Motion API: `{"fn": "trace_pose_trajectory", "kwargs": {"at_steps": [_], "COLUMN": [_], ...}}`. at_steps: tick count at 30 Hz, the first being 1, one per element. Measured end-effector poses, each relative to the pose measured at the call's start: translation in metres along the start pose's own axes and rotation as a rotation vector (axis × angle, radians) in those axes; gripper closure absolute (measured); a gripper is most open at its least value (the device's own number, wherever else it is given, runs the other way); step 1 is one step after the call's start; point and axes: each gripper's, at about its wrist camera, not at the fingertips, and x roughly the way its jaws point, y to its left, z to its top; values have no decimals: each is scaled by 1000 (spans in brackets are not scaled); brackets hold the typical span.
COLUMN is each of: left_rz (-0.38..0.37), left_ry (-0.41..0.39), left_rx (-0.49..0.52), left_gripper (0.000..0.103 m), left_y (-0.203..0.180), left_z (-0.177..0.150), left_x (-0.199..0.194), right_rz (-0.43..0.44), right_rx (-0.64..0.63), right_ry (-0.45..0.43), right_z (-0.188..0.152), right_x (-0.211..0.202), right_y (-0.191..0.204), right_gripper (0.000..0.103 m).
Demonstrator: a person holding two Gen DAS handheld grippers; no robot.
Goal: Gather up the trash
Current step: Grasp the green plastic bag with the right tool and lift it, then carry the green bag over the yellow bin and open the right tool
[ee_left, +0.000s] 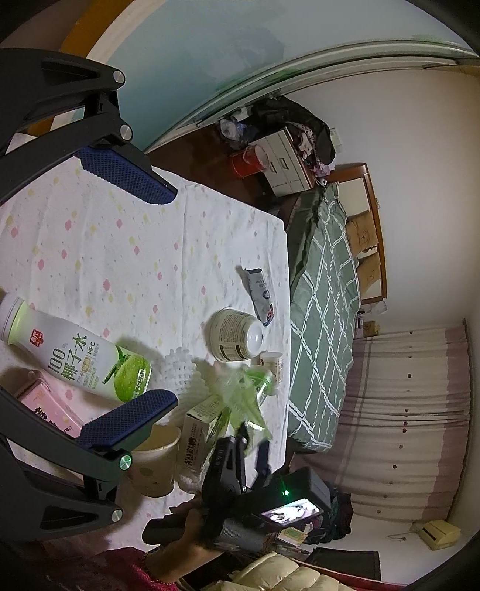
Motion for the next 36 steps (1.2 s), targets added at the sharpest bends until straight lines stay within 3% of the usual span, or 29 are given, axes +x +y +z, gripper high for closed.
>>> {"fn": "trace_pose_trajectory", "kwargs": {"at_steps": [2,5,13,17,20,25,31,36], "left_rz": [-2,-3,-49,-70,-74,-90,-127,-159], "left_ry": [1,2,-2,4,2,-9,-17,-10], "left_rx": [-4,-1,6,22,33,44,75,107], "left_gripper": [4,4,4,4,4,4,4,4], "left_y": [1,0,-12,-21,-28,-38,-60,-80], "left_z": [0,-1,-1,-1,0,-1,-1,-2], "left_x": [-1,0,-3,-5,-8,-12,-14,-13], "right_rz": [36,72,154,155,113,-31,-207,-272], "right_rx": [35,95,268,353,424,583,782,883], "right_ry": [-1,-24,-123,-140,-138,-98,58,189], "right_z": [-2,-3,-4,-15,-35,-101,-197,-254], "right_x": [-2,-11,-62,-89,-108,-139,-150,-134], "right_y": [-8,-19,-56,-79,-104,-161,-226,-248], "right_gripper": [87,96,97,97,97,97,95,92]}}
